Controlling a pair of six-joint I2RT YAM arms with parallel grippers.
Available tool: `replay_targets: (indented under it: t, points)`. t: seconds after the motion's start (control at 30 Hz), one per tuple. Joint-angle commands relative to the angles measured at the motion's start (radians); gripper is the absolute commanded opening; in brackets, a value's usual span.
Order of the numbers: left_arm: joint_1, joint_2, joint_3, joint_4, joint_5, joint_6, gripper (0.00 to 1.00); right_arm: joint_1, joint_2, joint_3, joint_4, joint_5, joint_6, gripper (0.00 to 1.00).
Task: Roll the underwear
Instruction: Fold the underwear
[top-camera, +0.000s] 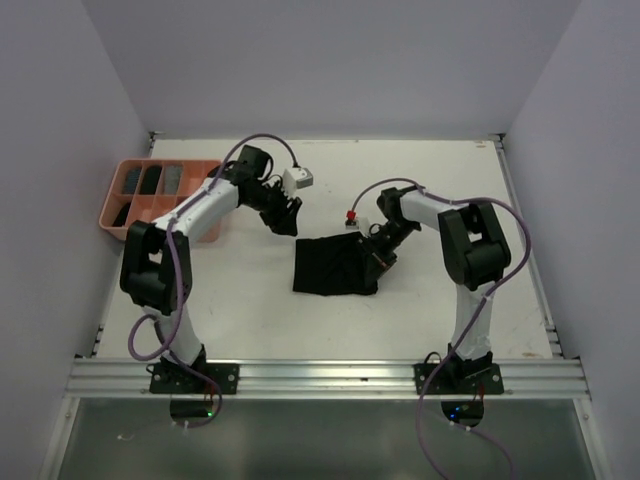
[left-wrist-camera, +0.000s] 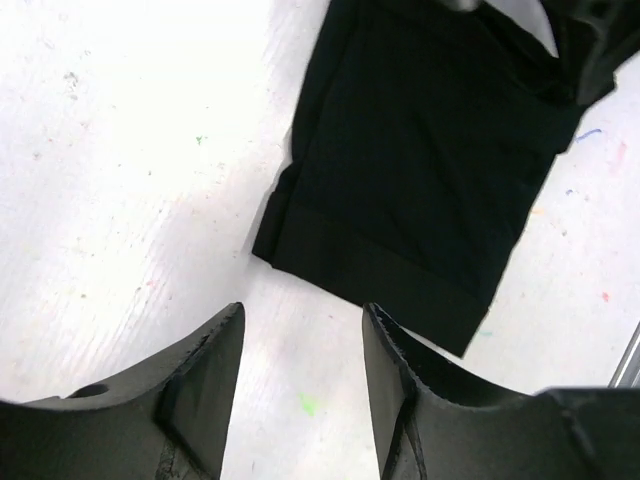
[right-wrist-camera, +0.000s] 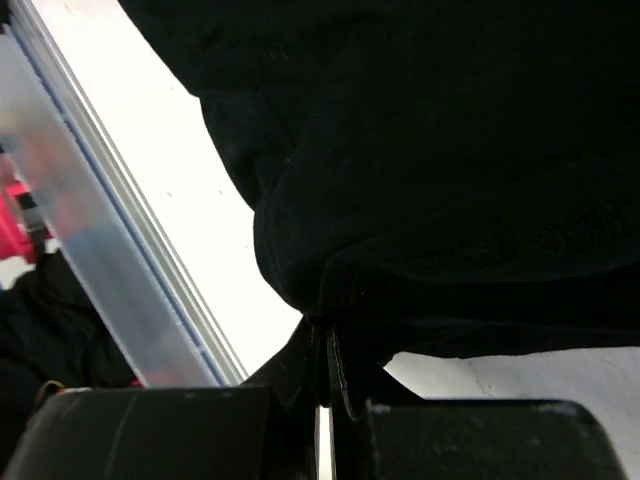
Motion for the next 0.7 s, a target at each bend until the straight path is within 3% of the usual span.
replay_targets:
  t: [0.0,0.13,0.27,0.53,0.67]
  points:
    - [-0.013,-0.085,-0.096,0.034,0.009,0.039,0.51,-0.029,0.02,0.044,-0.055,-0.091,0.027,0.0]
    - [-0.021,-0.119,-0.252,0.109,0.205,-0.026,0.45,-0.03,0.046,0.061,-0.061,-0.131,0.054,0.0]
    - [-0.069,-0.082,-0.319,0.161,0.279,-0.102,0.42,-0.032,0.071,0.073,-0.067,-0.146,0.076,0.0]
    - [-0.09,-0.004,-0.325,0.228,0.318,-0.178,0.39,-0.046,0.118,0.073,-0.072,-0.167,0.103,0.0]
    - [-0.078,0.088,-0.319,0.217,0.234,-0.209,0.32,-0.054,0.134,0.081,-0.09,-0.152,0.102,0.0]
